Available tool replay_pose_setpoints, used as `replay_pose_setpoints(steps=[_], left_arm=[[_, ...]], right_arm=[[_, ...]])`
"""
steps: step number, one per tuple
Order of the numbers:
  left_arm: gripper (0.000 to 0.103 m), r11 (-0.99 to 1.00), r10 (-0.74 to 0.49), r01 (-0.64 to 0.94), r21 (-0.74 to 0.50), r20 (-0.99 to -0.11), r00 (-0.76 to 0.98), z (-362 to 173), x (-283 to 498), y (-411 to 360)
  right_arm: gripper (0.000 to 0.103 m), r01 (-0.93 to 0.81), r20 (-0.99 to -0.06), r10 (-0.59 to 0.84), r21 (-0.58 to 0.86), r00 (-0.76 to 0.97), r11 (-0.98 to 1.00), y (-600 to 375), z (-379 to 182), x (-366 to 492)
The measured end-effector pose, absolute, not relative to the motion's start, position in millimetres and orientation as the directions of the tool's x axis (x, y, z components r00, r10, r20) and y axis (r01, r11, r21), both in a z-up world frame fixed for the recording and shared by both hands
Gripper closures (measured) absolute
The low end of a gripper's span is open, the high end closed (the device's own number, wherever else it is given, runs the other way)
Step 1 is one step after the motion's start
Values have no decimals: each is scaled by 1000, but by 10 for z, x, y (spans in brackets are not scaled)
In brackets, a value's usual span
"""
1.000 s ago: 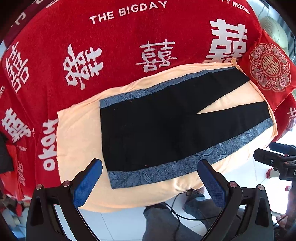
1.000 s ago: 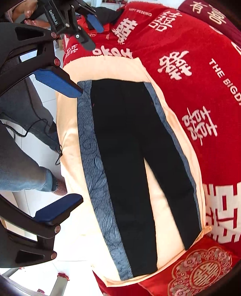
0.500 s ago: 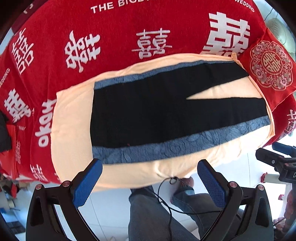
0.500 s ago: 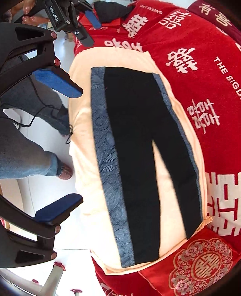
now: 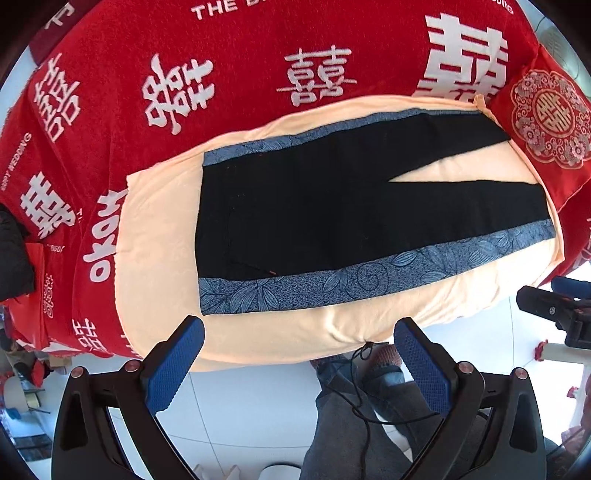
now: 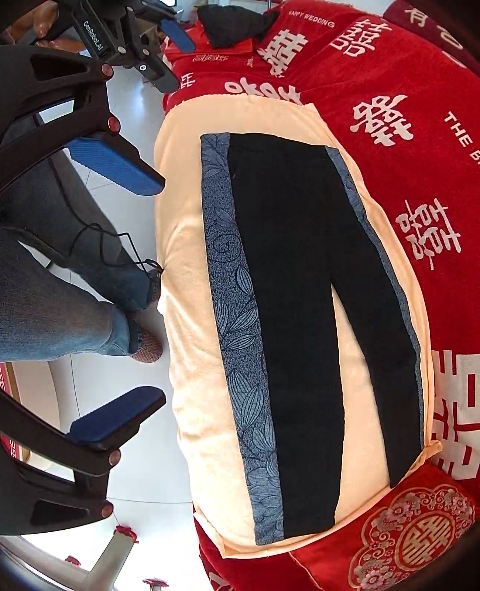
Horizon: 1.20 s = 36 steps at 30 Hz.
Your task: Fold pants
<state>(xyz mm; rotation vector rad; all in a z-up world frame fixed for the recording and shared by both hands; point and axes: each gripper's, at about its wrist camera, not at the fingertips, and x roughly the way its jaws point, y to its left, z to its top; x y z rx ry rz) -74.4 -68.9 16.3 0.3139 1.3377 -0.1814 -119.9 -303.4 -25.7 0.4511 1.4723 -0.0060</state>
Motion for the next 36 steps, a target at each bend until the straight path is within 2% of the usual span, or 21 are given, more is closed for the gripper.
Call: replay_pose_setpoints(steps=[16, 36], left_arm=[[0, 937, 32, 333, 103, -977, 213, -5, -312, -248], [0, 922, -19, 383, 63, -979, 205, -12, -241, -259]], right_arm=[[0, 319, -964, 247, 266, 98, 910, -2571, -362, -986], [0, 377, -974, 191, 224, 124, 899, -2607, -231, -1035]])
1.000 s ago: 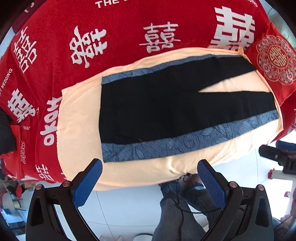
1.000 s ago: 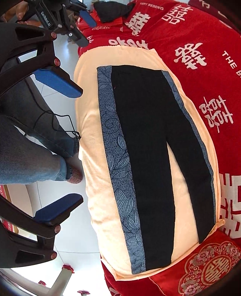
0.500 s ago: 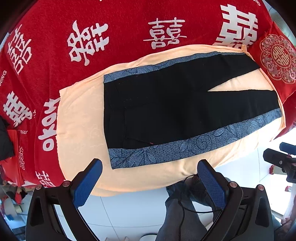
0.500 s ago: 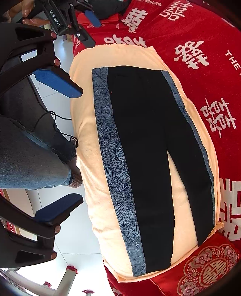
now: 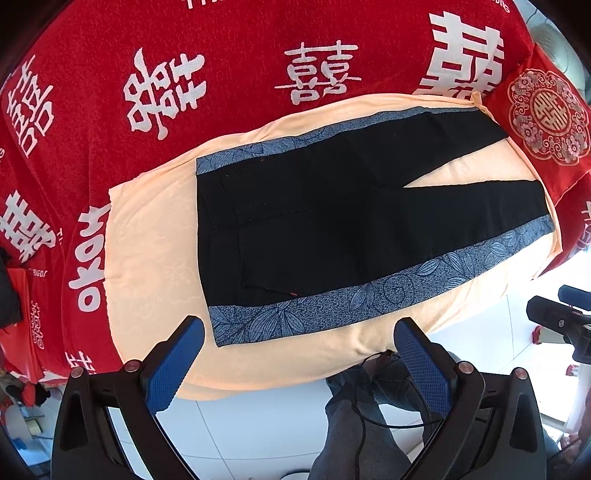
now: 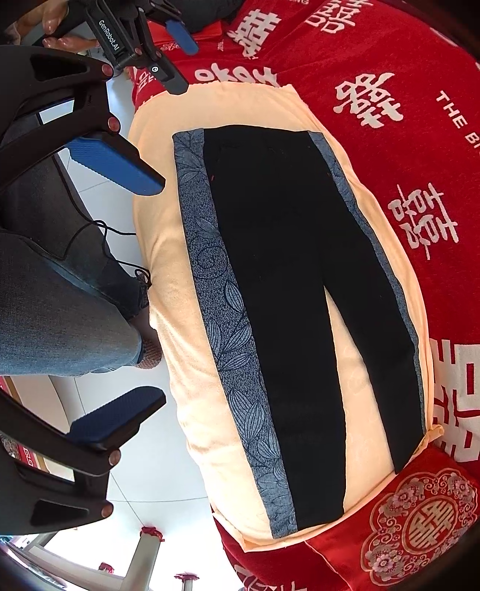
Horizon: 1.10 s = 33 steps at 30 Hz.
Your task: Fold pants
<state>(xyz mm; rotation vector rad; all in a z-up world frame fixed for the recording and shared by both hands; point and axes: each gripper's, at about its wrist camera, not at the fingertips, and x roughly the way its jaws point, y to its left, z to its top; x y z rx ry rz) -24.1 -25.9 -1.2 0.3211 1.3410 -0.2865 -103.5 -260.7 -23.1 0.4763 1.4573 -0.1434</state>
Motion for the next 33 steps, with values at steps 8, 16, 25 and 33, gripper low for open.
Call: replay_pose_setpoints(steps=[8, 16, 25, 33], left_arm=[[0, 919, -10, 388, 73, -978, 208, -11, -268, -283], [0, 920, -21, 387, 66, -976, 216, 13, -263, -282], [0, 929, -33, 367, 46, -978, 206, -20, -228, -201], [0, 933, -31, 358, 30, -986, 162, -149, -267, -184]], right_arm=[[0, 388, -973, 194, 228, 125, 893, -2627, -231, -1090], [0, 391, -972, 192, 231, 136, 891, -2650, -209, -1093], [0, 389, -973, 188, 225, 131, 893, -2613, -217, -1089], [0, 389, -974, 209, 227, 89, 893, -2567, -356, -1149]])
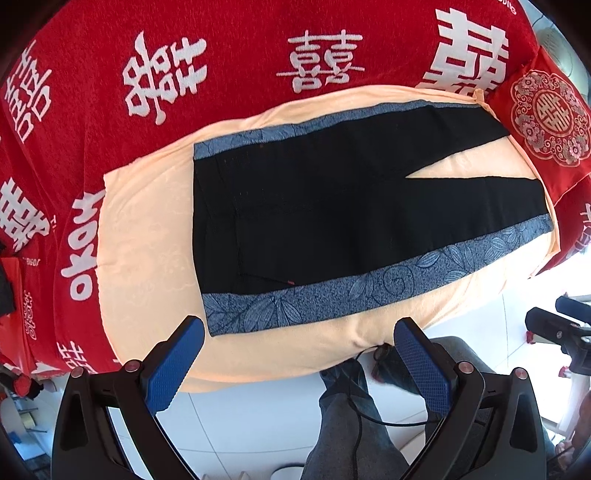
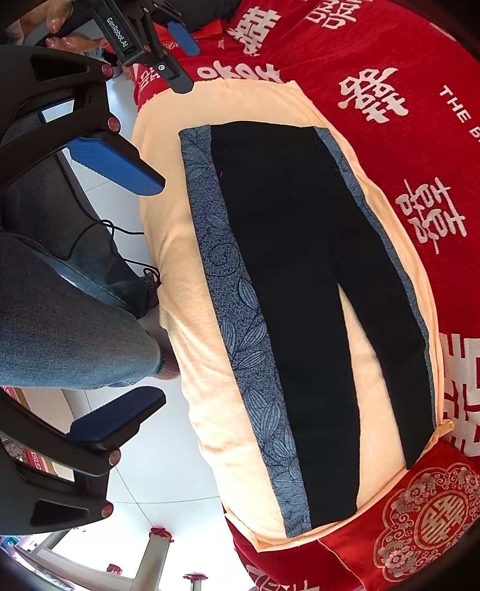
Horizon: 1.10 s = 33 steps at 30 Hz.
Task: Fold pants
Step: 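Lower both grippers onto the patterned cuffs and close on the pant legs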
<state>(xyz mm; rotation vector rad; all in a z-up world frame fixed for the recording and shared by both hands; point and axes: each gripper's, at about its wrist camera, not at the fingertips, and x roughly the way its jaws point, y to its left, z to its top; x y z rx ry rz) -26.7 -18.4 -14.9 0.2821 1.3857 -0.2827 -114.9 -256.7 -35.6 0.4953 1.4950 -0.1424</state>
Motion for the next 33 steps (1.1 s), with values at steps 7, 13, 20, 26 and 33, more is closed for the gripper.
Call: replay_pose_setpoints(steps=[7, 13, 20, 26, 33], left_arm=[[0, 956, -23, 292, 15, -992, 127, -320, -272, -128], [0, 980, -3, 198, 20, -994, 111, -525, -280, 32], [0, 995, 48, 88, 52, -998, 41, -1000, -188, 321], [0, 999, 35, 39, 37, -998, 48, -1430, -16, 407], [0, 969, -211, -127, -214, -977, 35, -1867, -100, 639]], right_arm=[[0, 371, -967, 244, 255, 76, 893, -2615, -450, -1142], [0, 392, -940, 334, 331, 64, 858, -2660, -672, -1085], [0, 373, -906, 424, 388, -16, 843, -2449, -1177, -982], [0, 390, -843, 537, 484, -31, 783, -2282, -1688, -819], [7, 436, -679, 729, 684, 89, 584, -2323, -2284, -751]])
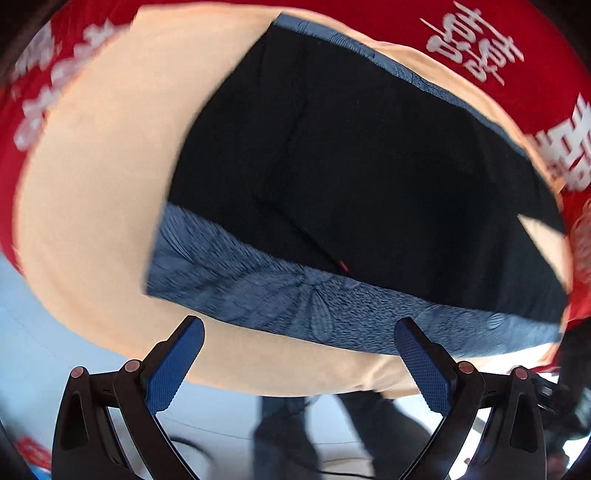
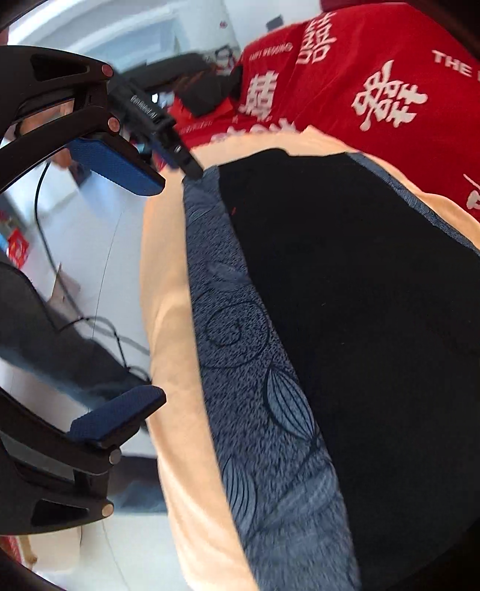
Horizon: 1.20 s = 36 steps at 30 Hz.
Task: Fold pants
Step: 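Lower both grippers onto the patterned cuffs and close on the pant legs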
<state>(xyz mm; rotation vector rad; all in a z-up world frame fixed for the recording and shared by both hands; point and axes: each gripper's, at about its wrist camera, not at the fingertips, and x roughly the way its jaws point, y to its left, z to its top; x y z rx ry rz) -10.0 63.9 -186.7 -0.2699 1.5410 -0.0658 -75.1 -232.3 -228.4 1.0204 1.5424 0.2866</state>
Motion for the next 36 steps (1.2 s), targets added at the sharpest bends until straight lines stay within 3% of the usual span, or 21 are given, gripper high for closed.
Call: replay_pose_setpoints(steps=[2, 3, 12, 19, 26, 30, 36], left_arm=[[0, 947, -276, -158, -279, -960, 41, -1972, -168, 699], [0, 937, -302, -171, -305, -952, 41, -2022, -195, 716], [0, 906, -383, -177, -384, -923, 39, -2216, -340, 650], [0, 874, -441, -209, -438, -897, 34, -2266, -281, 584], [0, 767, -544, -317, -557, -828, 139, -2214, -28, 697], [0, 761, -530, -365, -536, -839, 125, -2343, 77, 751], [0, 827, -475, -284, -485, -874, 107, -2344, 61, 585]], right_arm=[[28, 445, -639, 763, 713, 96, 541, -2328, -2490, -797], [30, 449, -626, 774, 720, 92, 529, -2318, -2592, -816], [30, 410, -439, 883, 845, 163, 344, -2003, -3019, -792], [30, 398, -323, 905, 896, 277, 198, -1934, -2803, -571], [30, 267, -198, 924, 957, 326, 111, -1969, -2336, -319], [30, 277, -261, 922, 943, 285, 182, -2025, -2371, -362], [30, 416, -396, 888, 866, 234, 277, -2355, -2762, -845]])
